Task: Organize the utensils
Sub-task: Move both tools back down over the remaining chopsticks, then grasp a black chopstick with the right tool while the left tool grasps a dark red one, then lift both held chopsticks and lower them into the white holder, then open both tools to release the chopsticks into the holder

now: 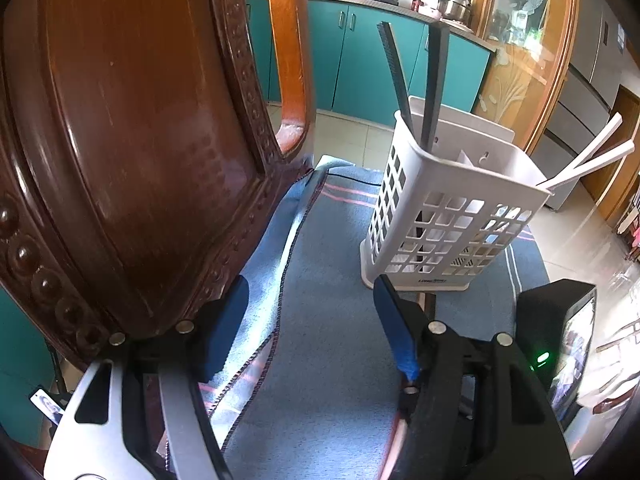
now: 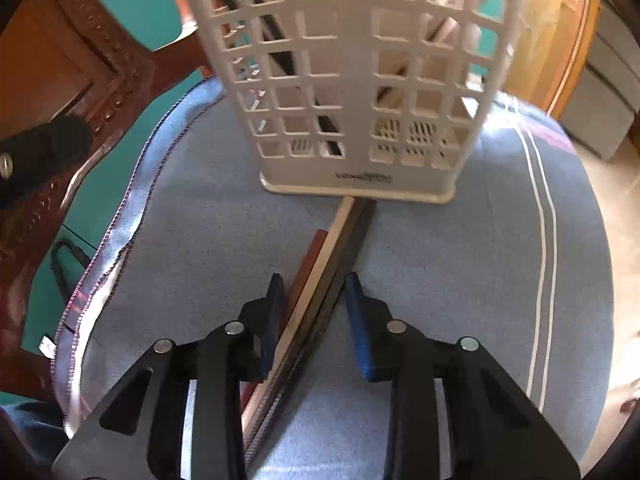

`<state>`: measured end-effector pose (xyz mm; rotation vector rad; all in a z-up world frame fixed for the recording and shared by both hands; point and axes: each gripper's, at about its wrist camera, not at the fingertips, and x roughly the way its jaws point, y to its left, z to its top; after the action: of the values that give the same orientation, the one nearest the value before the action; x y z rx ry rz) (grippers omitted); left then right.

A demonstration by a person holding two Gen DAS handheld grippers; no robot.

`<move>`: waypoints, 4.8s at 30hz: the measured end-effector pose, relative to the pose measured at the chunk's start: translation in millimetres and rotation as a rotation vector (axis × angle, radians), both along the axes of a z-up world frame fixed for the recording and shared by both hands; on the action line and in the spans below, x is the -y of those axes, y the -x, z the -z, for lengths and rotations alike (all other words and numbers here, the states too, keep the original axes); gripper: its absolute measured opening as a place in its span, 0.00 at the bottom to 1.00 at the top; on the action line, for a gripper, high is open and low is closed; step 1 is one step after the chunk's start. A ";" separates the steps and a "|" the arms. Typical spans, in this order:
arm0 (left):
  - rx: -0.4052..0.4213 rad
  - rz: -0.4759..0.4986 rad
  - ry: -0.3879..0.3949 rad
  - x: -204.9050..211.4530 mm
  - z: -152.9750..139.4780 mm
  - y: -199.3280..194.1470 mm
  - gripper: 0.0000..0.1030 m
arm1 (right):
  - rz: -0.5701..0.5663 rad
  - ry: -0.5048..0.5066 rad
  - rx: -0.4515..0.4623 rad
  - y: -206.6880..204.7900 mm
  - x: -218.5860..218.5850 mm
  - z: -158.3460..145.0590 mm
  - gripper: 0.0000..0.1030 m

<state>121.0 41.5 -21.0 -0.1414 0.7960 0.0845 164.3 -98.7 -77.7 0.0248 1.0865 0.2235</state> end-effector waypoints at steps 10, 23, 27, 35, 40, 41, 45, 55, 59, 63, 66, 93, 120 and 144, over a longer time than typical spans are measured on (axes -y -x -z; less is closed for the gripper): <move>-0.003 0.002 0.005 1.5 3.5 -3.8 0.64 | 0.125 -0.161 -0.066 10.8 60.4 -14.1 0.06; -0.153 0.139 0.002 40.3 39.1 -15.3 0.63 | 0.142 -0.015 -0.059 28.9 94.6 -6.7 0.16; -0.236 0.211 -0.025 60.3 64.1 -15.8 0.50 | 0.167 -0.044 -0.072 27.9 102.0 -7.7 0.17; -0.261 0.235 -0.003 67.1 80.4 -16.1 0.49 | 0.170 -0.040 -0.078 26.8 102.3 -6.6 0.20; -0.226 0.257 -0.087 84.2 85.8 -12.2 0.47 | 0.162 -0.016 -0.069 22.2 99.2 -4.2 0.21; -0.219 0.265 -0.083 85.3 85.0 -11.1 0.32 | 0.160 -0.007 -0.064 21.9 97.5 -4.2 0.21; -0.222 0.330 -0.083 90.2 82.3 -10.1 0.12 | 0.139 0.027 -0.046 22.9 91.5 -4.5 0.22; -0.230 0.342 -0.131 84.2 79.8 -5.0 0.15 | 0.090 0.105 -0.018 23.3 72.8 -2.3 0.33; -0.223 0.311 -0.131 78.5 80.6 -12.6 0.17 | 0.093 0.148 0.024 19.9 63.2 -0.1 0.33; -0.215 0.317 -0.132 85.3 85.0 -19.5 0.07 | 0.075 0.131 0.024 19.4 60.1 -0.7 0.10; -0.212 0.309 -0.137 90.2 84.2 -25.4 0.07 | 0.079 0.080 0.015 21.0 64.8 -3.2 0.06; 0.466 0.213 0.126 20.8 -95.3 63.2 0.07 | 0.074 -0.339 0.459 103.2 146.7 -170.6 0.07; 0.475 0.163 0.068 28.4 -91.4 75.7 0.07 | 0.054 -0.258 0.556 109.5 126.9 -175.4 0.07; 0.769 -0.100 0.381 -32.6 -157.0 34.1 0.07 | 0.243 -0.350 0.875 76.9 139.7 -264.5 0.07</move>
<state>86.8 74.1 136.0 -0.5382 0.0275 -0.0311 87.4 -238.3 186.8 0.3404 0.1603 0.1739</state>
